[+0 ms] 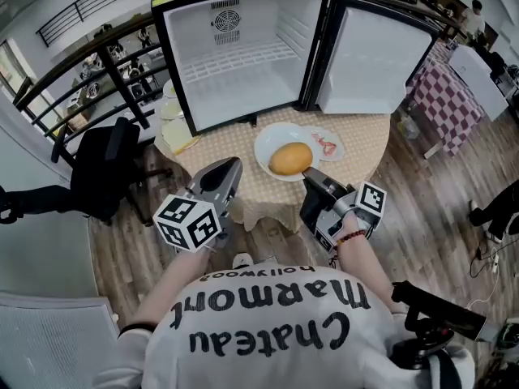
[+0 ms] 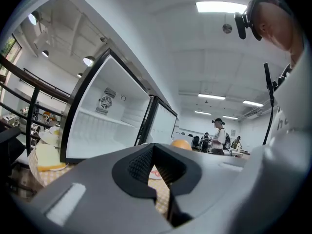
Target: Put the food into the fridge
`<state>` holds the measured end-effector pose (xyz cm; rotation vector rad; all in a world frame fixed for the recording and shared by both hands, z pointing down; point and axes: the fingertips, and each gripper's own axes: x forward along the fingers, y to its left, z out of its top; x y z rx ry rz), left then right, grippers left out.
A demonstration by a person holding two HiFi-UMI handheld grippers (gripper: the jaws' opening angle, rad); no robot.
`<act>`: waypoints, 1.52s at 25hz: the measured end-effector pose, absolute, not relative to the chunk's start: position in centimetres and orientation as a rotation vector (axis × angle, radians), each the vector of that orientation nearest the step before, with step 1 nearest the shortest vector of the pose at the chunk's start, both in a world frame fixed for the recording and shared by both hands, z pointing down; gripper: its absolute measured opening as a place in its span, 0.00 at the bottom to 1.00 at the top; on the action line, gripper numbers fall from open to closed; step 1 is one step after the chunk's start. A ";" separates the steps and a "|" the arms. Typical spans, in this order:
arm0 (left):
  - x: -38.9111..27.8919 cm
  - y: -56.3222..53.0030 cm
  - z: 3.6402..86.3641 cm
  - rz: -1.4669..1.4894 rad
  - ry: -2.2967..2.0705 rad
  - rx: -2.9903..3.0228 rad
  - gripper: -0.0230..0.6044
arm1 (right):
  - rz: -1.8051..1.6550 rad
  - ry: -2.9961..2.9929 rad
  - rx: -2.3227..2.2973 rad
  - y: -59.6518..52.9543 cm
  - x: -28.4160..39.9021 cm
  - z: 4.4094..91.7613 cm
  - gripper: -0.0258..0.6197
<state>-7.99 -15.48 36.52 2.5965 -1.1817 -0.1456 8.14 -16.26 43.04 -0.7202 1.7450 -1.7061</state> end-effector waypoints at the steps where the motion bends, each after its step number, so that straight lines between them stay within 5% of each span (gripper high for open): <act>1: -8.6 -16.4 35.9 -0.141 -1.175 2.599 0.04 | -1.703 1.739 -0.722 -17.1 7.5 42.5 0.08; 11: -12.7 -23.2 35.8 -0.137 -1.032 2.591 0.04 | -1.680 1.643 -0.767 -24.5 3.2 41.8 0.08; 38: -12.3 -30.2 41.5 -0.149 -1.096 2.552 0.04 | -1.742 1.618 -0.889 -41.8 4.1 50.9 0.08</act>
